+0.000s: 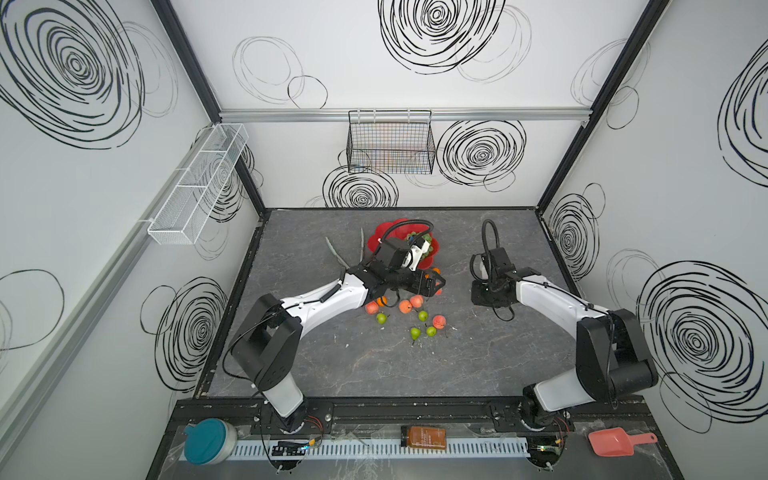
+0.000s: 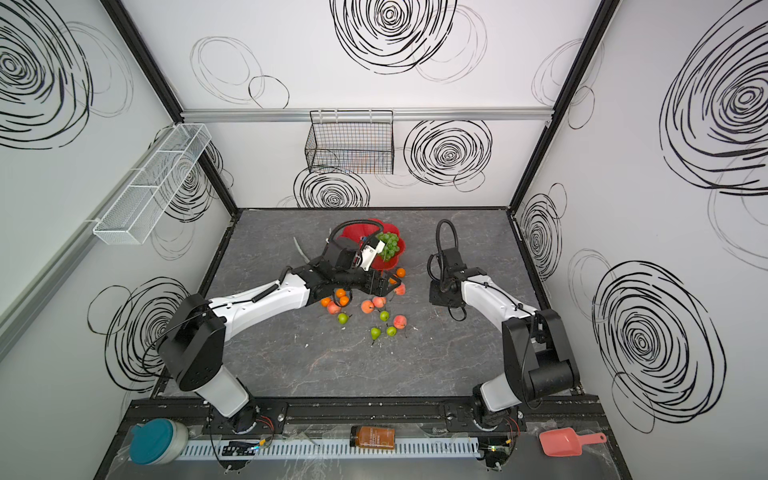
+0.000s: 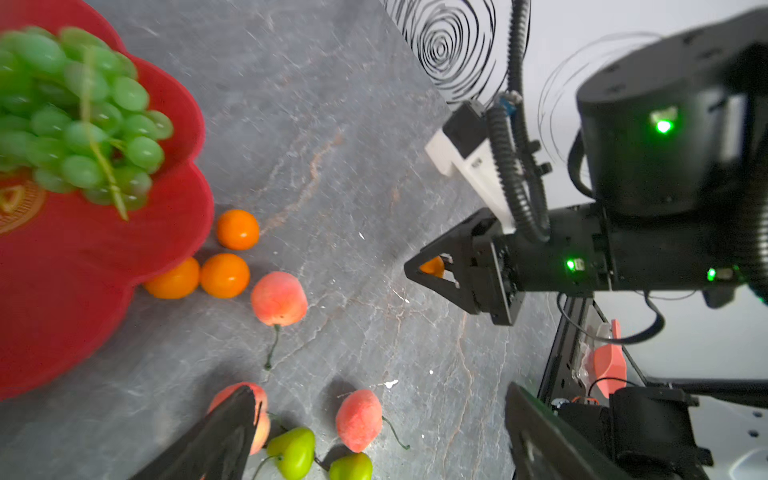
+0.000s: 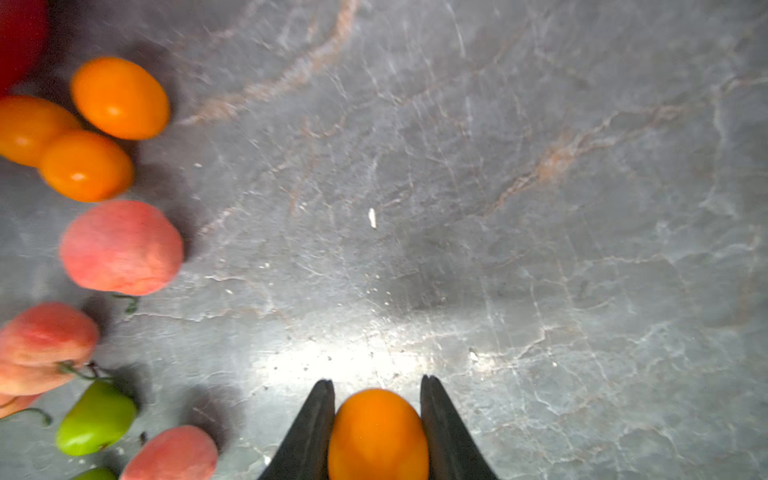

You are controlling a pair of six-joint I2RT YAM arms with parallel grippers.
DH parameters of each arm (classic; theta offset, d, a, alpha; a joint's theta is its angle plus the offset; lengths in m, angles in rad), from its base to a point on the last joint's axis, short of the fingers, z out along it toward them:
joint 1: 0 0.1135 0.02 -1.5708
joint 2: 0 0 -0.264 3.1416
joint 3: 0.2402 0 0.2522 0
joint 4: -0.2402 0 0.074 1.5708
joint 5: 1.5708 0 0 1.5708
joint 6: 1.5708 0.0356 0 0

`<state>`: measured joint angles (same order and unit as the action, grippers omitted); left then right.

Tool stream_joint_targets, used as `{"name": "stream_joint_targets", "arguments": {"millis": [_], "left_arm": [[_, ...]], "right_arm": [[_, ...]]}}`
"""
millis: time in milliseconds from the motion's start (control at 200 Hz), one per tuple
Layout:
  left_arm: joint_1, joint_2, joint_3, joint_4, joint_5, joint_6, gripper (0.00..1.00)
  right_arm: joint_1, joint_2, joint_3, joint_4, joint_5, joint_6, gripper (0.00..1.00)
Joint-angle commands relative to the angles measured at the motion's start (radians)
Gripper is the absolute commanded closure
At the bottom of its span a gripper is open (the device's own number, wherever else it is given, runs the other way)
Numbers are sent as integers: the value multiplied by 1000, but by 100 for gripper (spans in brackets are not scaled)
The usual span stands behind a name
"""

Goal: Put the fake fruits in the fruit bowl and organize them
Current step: 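Carry the orange tomato over the red bowl with the right gripper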

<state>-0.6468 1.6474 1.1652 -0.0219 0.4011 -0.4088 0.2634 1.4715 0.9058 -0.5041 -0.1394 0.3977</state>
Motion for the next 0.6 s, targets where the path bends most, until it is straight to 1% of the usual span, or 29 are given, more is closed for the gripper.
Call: {"name": "stream_joint_targets", "arguments": {"millis": [0,115,210,425,590], "left_arm": [[58,-57,-18,75,11,-28,4],[125,-71,-34,104,28,-73,4],[175,-84,-43,114,25,-81,4],[261,-93,-72,149,24,-126,4],[309,-92,-81,160,21,-140,4]], "right_arm": [[25,-46,35,37,-17,33,74],[64,-57,49,107,-50,59,75],[114,-34,88,143,-46,65,75],[206,96,240,147,-9,69,76],[267,221,378,133,13,64,76]]}}
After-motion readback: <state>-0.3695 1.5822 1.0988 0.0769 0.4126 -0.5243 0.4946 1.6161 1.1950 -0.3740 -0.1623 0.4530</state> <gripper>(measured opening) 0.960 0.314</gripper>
